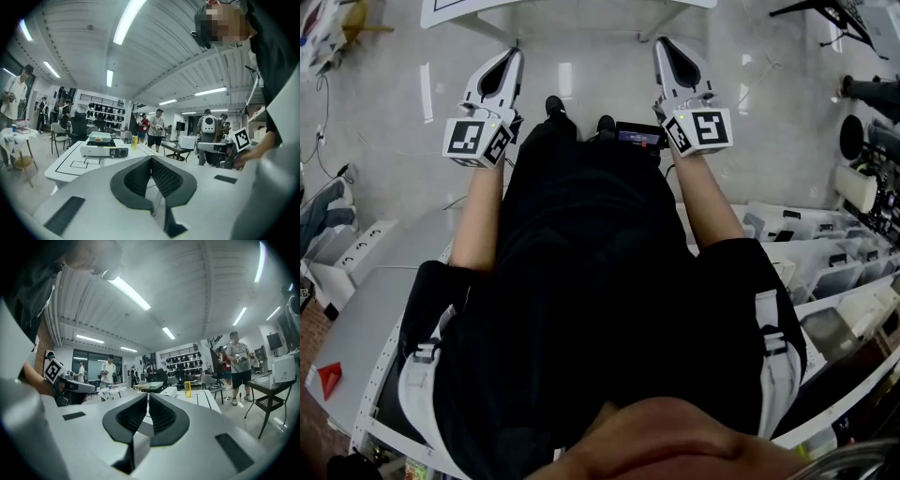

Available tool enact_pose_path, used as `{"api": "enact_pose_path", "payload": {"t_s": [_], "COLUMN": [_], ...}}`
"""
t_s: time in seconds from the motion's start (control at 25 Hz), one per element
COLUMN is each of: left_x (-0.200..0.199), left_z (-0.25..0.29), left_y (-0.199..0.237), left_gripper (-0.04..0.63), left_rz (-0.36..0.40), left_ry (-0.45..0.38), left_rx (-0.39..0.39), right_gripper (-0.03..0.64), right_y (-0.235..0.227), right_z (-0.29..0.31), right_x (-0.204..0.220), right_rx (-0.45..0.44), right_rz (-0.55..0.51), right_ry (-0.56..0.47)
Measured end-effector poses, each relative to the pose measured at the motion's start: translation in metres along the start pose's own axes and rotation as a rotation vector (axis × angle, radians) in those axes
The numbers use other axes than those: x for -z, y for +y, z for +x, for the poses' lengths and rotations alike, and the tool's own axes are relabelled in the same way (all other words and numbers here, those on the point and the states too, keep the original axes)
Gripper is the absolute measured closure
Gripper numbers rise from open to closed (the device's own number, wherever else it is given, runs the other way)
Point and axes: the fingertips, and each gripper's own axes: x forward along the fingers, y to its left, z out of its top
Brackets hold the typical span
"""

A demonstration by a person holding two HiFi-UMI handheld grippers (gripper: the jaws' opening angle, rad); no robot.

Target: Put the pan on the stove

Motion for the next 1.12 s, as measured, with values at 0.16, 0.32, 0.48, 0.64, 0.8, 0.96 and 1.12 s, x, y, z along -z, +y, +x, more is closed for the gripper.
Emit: {"api": "enact_pose_path", "payload": {"t_s": [0.16, 0.32, 0.48, 0.64, 0.8, 0.96, 1.12], "left_x": [0.003, 0.000, -0.034, -0.039, -0.041, -0.039, -0.040], "left_z": [-0.007, -0.006, -0.016, -0.023, -0.033, -0.041, -0.048], "left_y": [-0.006, -0.001, 0.007, 0.018, 0.025, 0.028, 0.029], "left_gripper": [0.577, 0.577, 0.577, 0.577, 0.577, 0.577, 0.577], "left_rz": [-0.026, -0.047, -0.112, -0.115, -0.152, -0.174, -0.219], "left_ry": [0.000, -0.015, -0.085, -0.105, -0.111, -0.102, -0.125], "left_rx": [-0.004, 0.041, 0.059, 0.073, 0.051, 0.054, 0.072], "right_gripper": [0.589, 0.589, 0.589, 0.589, 0.589, 0.589, 0.589], "right_y": [-0.001, 0.004, 0.013, 0.024, 0.036, 0.042, 0.043], "right_z": [-0.013, -0.019, -0.011, 0.002, 0.014, 0.015, 0.011], "right_x": [0.005, 0.002, -0.001, -0.008, -0.012, -0.006, 0.000], "right_rx": [0.024, 0.058, 0.068, 0.050, 0.022, 0.013, 0.012], "right_rz": [0.007, 0.000, -0.005, -0.004, -0.008, 0.006, 0.016], "right_ry": [0.004, -0.002, -0.006, -0.021, -0.026, -0.014, 0.001]}}
